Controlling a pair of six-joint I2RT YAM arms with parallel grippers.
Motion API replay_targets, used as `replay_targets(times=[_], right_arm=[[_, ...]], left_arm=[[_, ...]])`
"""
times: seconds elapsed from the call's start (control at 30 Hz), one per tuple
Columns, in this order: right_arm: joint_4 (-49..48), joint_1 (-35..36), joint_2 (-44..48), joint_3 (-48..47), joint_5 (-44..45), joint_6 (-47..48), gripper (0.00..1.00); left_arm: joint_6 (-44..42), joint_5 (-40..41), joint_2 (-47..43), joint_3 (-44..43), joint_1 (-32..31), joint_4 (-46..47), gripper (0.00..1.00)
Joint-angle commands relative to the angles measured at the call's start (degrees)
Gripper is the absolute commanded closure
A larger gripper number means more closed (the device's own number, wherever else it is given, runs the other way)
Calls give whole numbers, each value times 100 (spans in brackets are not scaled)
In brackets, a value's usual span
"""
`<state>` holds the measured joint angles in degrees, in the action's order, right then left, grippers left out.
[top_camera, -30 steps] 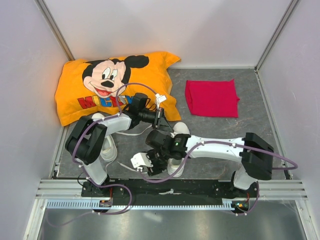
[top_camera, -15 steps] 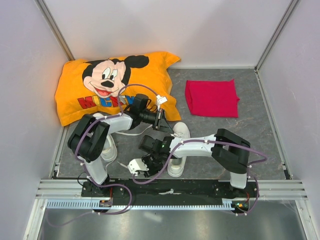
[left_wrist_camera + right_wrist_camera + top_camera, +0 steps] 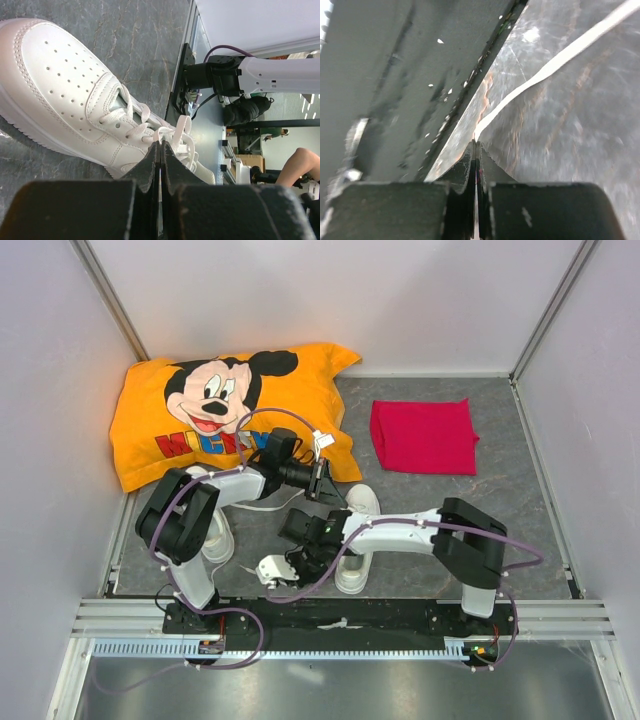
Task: Tie the shoes
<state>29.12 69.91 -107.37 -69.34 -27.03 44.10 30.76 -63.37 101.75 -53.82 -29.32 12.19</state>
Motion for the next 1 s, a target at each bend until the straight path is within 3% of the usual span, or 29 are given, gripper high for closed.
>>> replay_targets(times=[0.0, 0.2, 0.37, 0.53, 0.73, 0.97], right_arm=[[391, -4, 1189, -440, -22, -761, 100], [1549, -583, 2551, -466, 215, -1483, 100], [2526, -1793, 3450, -352, 487, -1361, 100], [3151, -2542, 4539, -11, 1181, -1035, 100], [3618, -2693, 5507, 490, 2139, -1043, 100], [3802, -2719, 6385, 1405, 3422, -1079, 100]], left_arm=[[-334, -140, -261, -181, -3, -234, 98], [-1089, 149, -822, -576, 14, -1584, 98], [-2028, 431, -1280, -700, 163, -2667, 98], [-2679, 668, -1658, -805, 523, -3476, 99], [-3602, 1134, -1896, -1068, 866, -4231, 98], [-4104, 1844, -2168, -1060, 1069, -4637, 98]])
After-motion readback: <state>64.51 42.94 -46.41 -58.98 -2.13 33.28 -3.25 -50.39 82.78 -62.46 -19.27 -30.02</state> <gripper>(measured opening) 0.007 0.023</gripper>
